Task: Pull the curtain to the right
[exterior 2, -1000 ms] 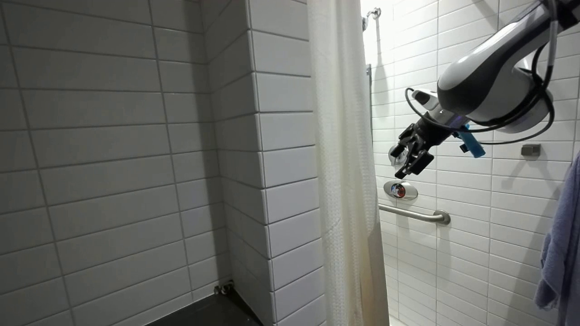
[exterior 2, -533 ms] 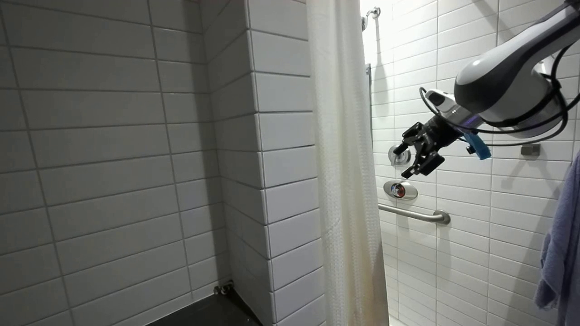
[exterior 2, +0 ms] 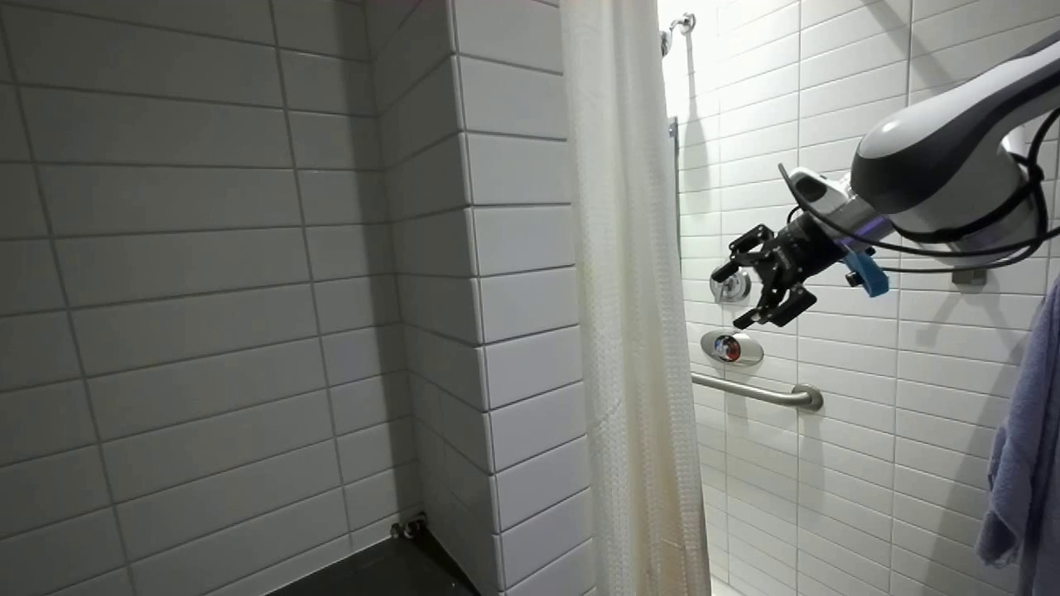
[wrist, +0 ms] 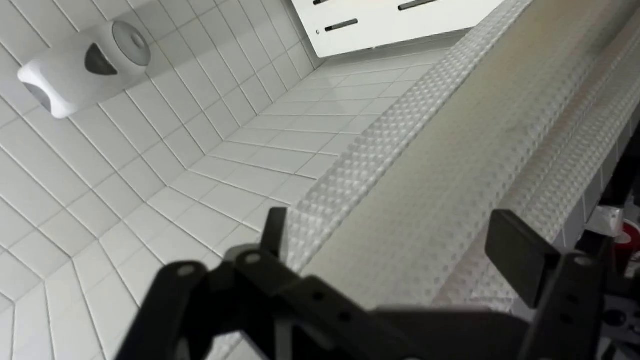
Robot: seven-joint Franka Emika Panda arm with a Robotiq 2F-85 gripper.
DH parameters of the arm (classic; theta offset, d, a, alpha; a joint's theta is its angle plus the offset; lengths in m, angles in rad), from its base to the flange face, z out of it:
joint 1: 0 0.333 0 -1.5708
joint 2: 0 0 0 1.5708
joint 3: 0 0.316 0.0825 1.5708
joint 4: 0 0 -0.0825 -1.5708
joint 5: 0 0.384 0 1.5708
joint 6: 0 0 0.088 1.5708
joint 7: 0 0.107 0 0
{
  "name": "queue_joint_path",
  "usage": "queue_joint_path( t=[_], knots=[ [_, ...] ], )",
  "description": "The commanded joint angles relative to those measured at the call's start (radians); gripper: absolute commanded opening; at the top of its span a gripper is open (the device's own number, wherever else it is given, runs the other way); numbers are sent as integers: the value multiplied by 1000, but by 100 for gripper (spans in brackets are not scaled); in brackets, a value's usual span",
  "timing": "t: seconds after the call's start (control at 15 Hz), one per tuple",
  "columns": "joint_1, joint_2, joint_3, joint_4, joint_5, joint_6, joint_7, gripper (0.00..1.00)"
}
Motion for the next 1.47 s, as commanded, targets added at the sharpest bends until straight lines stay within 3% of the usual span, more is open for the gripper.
queue_joint_path(
  t=[0.0, 0.4, 1.4],
  knots=[
    [88, -117, -88, 18, -48, -29, -104, 100],
    [164, -233, -175, 68, -71, -91, -202, 100],
    [143, -204, -166, 59, -54, -89, -178, 100]
  ],
)
